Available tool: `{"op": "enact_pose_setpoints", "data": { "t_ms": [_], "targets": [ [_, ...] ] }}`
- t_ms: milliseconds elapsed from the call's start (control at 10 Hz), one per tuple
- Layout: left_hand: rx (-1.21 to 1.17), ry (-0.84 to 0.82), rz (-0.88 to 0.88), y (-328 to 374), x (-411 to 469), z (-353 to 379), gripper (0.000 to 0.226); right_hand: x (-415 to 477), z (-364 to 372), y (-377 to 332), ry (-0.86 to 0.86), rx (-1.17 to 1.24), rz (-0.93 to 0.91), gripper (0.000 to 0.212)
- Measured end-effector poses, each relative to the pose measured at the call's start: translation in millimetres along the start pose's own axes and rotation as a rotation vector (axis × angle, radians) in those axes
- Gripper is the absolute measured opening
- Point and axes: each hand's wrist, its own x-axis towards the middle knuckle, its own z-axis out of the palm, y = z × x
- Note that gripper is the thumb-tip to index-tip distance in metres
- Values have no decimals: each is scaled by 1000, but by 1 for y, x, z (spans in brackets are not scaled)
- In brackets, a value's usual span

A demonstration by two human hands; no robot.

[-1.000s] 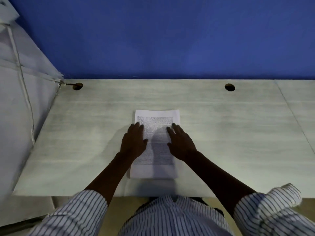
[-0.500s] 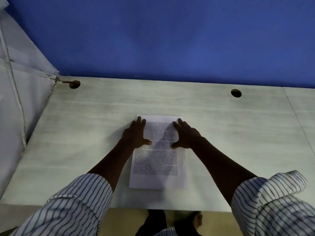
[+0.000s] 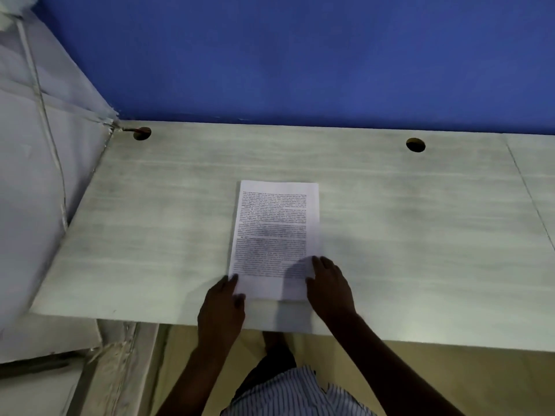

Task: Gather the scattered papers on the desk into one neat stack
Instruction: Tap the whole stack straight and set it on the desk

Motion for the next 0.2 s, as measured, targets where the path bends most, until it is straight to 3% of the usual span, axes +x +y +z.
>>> {"op": "enact_pose_setpoints", "data": {
  "t_ms": [100, 200],
  "targets": [
    [7, -31, -18, 7, 5, -7, 49, -9, -4, 0, -42, 81, -5, 53],
    [14, -60, -59, 20, 14, -17, 33, -9, -13, 14, -83, 139, -18, 59]
  ]
}}
